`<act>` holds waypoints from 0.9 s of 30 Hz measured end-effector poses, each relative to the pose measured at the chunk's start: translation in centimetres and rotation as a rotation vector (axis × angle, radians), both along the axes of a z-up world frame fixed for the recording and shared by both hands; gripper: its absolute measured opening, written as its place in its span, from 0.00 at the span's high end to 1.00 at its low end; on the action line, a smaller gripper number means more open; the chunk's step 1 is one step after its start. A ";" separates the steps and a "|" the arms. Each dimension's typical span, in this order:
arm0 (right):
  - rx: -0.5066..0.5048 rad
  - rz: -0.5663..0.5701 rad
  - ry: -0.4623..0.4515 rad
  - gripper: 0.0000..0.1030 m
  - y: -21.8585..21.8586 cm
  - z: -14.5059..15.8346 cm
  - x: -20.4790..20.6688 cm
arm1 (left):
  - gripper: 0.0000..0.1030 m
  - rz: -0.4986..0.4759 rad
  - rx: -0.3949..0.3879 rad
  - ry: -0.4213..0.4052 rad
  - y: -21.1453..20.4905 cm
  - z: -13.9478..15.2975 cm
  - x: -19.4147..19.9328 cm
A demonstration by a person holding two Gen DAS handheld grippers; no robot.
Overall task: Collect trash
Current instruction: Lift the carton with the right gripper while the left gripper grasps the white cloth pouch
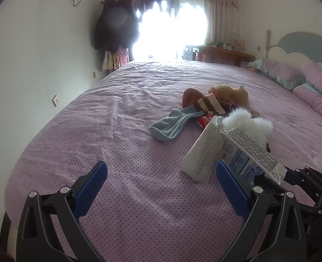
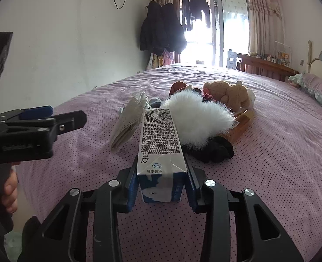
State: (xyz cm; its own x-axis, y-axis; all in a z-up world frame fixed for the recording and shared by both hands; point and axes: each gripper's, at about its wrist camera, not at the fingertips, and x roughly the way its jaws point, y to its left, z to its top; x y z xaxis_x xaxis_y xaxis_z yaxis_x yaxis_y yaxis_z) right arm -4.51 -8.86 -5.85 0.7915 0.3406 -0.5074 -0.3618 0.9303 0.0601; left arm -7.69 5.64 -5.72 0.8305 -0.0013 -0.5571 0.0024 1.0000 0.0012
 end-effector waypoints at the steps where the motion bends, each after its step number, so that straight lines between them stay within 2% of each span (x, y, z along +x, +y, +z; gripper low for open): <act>1: 0.012 0.008 -0.007 0.65 -0.3 0.3 -0.5 | 0.04 -0.001 0.001 0.003 -0.2 -0.1 0.3; 11: 0.037 -0.066 -0.107 0.65 -4.4 4.0 -4.5 | 0.04 -0.037 -0.011 0.049 -1.9 -1.5 2.7; 14: 0.043 -0.080 -0.107 0.65 -5.2 4.2 -4.7 | 0.04 -0.062 -0.014 0.052 -2.6 -1.7 2.9; 19: 0.063 -0.091 -0.102 0.65 -5.7 4.4 -4.6 | 0.04 -0.106 0.033 0.055 -4.3 -2.1 4.1; 25: 0.077 -0.108 -0.096 0.65 -6.5 4.6 -4.5 | 0.04 -0.169 0.058 0.113 -5.7 -3.7 7.0; 27: 0.080 -0.113 -0.094 0.65 -6.6 4.6 -4.4 | 0.12 -0.187 0.060 0.147 -6.2 -4.5 7.8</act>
State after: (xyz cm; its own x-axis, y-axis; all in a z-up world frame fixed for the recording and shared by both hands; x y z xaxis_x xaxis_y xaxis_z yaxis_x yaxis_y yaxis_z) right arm -8.95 -15.48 -1.22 0.8697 0.2828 -0.4046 -0.2625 0.9591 0.1061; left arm 0.09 -0.61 -10.18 0.7291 -0.1105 -0.6754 0.1916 0.9804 0.0465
